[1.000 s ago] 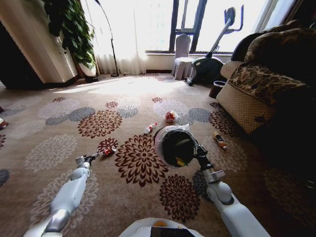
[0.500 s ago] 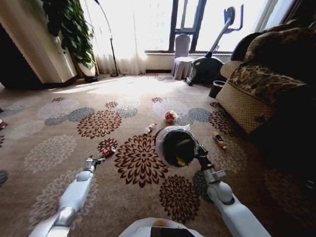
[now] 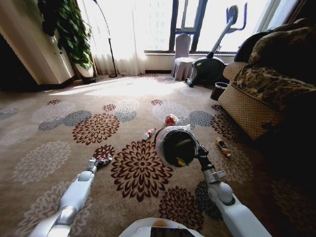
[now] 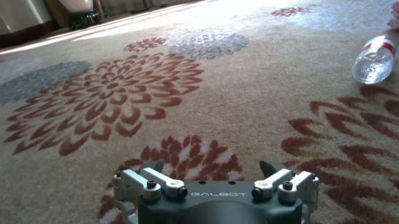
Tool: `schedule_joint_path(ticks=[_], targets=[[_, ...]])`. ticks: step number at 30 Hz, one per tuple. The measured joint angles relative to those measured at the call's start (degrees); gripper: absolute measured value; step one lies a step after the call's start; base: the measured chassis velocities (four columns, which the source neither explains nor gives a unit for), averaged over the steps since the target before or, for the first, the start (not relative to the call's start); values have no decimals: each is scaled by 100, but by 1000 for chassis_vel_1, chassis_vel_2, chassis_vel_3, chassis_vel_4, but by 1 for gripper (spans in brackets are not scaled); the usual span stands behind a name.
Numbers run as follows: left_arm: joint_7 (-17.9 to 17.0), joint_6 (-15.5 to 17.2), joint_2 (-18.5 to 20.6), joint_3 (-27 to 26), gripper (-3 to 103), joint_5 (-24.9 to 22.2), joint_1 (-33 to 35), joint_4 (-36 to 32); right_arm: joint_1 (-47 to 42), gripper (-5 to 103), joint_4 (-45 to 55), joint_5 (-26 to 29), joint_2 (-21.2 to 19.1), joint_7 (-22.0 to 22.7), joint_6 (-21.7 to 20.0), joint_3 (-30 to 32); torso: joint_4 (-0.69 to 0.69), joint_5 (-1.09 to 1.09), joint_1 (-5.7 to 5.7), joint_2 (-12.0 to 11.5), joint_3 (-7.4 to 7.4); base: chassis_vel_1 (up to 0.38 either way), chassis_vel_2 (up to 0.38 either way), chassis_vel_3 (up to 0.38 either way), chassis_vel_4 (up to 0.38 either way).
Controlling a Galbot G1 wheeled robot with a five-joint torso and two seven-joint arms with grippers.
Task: Pick up the trash from the ground and place it into the trash bin.
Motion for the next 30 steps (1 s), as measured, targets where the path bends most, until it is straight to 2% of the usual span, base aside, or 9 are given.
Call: schedule_joint_path(ticks=[4,7,13,16,19,20,22,26,30], targets=[[210,150,-73,27,100,-49,-158,249,-4,0,-1,-6,1,1,0,25,1,7,-5,1,-3,-8,14,19,-22],[145,409,-173,17,100,-354,-249,449,-37,0,4,-7,0,-2,1,73,2,1,-7,1,-5,16,-14,-11,20],[113,526,-219,-7,103,-541,-372,736,-83,0,3,10,-15,0,17,148,2,3,-6,0,-3,0,0,0,0],[-157,595,-328,-37,89,-584,-568,972,-146,0,13,21,-28,-1,35,170,1,6,-5,0,-3,0,0,0,0],[-227,727,-388,-44,78,-658,-619,965,-156,0,22,31,-45,0,41,184,-1,3,-6,1,-3,0,0,0,0],[-229,770,-413,-45,73,-671,-649,980,-149,0,23,44,-55,0,41,185,0,3,-5,1,-4,0,0,0,0],[-225,802,-442,-51,73,-683,-684,1013,-137,0,23,54,-64,-1,41,185,0,4,-6,1,-3,0,0,0,0],[-215,961,-546,-97,51,-877,-737,1077,-105,0,6,90,-81,-1,41,204,1,5,-5,1,-3,0,0,0,0],[-226,1137,-581,-131,40,-988,-749,1103,-93,0,-27,99,-80,-1,41,228,1,6,-5,1,-4,0,0,0,0]])
